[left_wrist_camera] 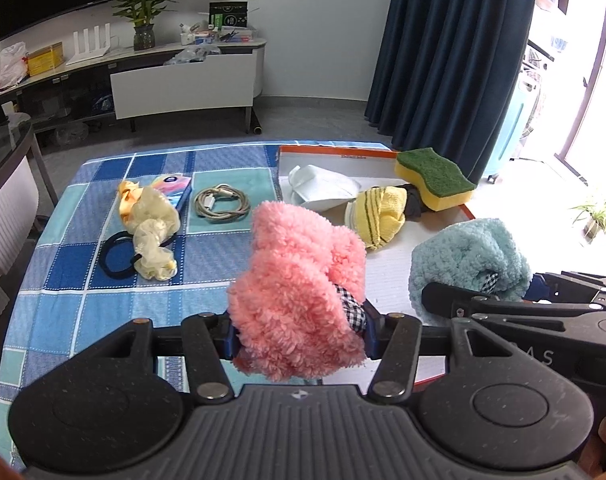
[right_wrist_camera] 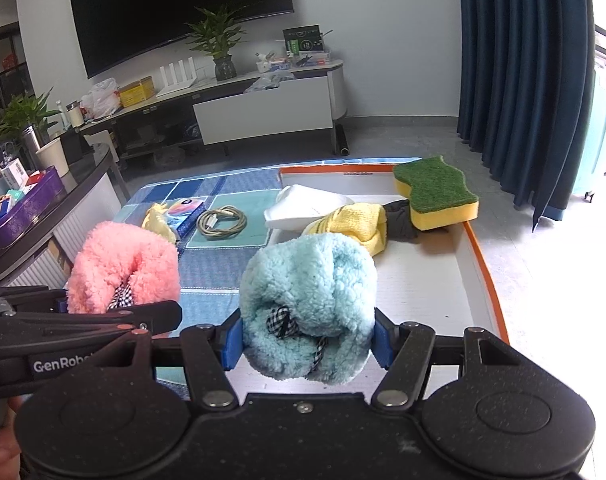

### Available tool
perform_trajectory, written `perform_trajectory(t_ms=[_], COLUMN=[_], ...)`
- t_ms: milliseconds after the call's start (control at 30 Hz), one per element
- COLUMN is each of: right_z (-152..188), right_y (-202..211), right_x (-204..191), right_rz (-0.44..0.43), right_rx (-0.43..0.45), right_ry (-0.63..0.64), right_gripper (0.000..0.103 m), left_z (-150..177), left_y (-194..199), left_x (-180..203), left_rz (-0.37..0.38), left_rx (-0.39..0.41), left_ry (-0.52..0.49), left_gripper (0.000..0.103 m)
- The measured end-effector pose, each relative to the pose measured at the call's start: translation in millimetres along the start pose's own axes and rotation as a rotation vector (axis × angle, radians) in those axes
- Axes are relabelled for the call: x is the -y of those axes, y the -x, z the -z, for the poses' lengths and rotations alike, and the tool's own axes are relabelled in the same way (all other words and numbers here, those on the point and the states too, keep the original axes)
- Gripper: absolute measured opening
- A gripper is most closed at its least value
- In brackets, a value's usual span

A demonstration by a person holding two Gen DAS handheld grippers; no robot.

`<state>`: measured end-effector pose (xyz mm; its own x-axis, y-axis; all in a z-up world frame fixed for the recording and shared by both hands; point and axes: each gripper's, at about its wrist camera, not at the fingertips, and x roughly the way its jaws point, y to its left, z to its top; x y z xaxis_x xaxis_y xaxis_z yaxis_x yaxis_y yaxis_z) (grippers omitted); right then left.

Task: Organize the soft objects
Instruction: 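Carry the pink and light-blue fluffy pouches over the white box, then lower both pouches into the box and open both grippers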

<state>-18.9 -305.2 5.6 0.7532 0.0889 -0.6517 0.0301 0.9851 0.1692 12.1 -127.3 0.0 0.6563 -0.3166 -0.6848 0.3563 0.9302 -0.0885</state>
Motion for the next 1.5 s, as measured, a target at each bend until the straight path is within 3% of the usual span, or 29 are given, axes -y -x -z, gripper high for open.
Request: perform_trajectory(t_ms=[633,1500], right_z=[-0.8,-5.7], right_y=[6.0,-11.3], right_x=[45.8,67.5], right_rz=[0.07,0.103], right_rx=[0.01,-0.008], right_ry=[-0.062,-0.067], right_gripper=[0.074,0.076], left_z=[-5.2,-2.5], left_y=[-22.2,-47.2], left_x=[37.5,61.9], left_rz=[0.055,0.091], left_rx=[-0.027,-0.069], left_ry=[-0.05,-0.083], left_gripper=[0.055,0.056])
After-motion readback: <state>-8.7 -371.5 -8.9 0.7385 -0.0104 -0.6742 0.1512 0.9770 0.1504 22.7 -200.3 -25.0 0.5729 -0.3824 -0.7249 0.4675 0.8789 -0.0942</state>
